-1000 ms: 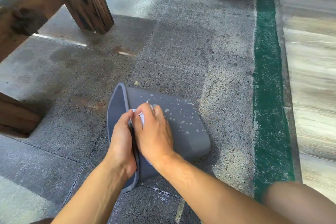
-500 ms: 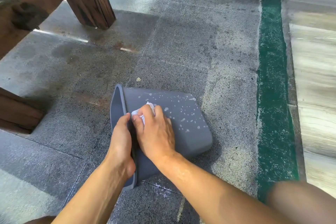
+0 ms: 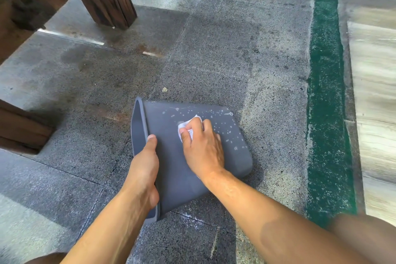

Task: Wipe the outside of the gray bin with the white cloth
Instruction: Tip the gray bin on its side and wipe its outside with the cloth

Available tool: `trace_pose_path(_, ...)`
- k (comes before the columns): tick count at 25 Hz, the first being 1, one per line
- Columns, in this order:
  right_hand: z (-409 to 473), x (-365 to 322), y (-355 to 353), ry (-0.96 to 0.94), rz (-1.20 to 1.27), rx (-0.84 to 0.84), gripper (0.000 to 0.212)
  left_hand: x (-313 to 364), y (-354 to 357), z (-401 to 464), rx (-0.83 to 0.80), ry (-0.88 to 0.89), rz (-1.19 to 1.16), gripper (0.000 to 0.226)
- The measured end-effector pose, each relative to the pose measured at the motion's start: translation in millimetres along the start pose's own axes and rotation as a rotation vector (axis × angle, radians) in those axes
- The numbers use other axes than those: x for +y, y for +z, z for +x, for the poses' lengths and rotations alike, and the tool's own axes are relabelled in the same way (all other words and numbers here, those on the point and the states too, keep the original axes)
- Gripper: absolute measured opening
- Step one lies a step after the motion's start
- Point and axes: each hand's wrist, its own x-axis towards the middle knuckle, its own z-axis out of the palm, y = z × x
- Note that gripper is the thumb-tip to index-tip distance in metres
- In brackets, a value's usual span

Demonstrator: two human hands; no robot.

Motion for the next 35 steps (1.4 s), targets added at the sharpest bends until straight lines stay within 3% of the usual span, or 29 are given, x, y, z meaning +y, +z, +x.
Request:
trace_pose_path(7, 7, 24, 4, 0.024, -0.042, 0.02, 0.022, -1, -9, 6, -0.076, -0.013, 0.048, 0.062)
trace_pose_path(17, 23, 60, 1, 0.077, -0.077, 0.075, 0.021, 2, -9, 11, 0.093, 0.001, 0.07, 0.056)
trace_pose_path(22, 33, 85, -2, 0.103, -0.097, 0.089, 0.021, 1, -14, 15, 0.138, 0.044, 0.128, 0.064)
trace_pose_path(31, 44, 125, -13, 0.248, -0.096, 0.121, 0.027, 2, -13, 19, 0.121, 0.145, 0.235, 0.063)
trace_pose_path(35, 45, 147, -22, 0.354, -0.179, -0.003, 0.026, 5, -11, 19, 0.156, 0.149, 0.266, 0.065)
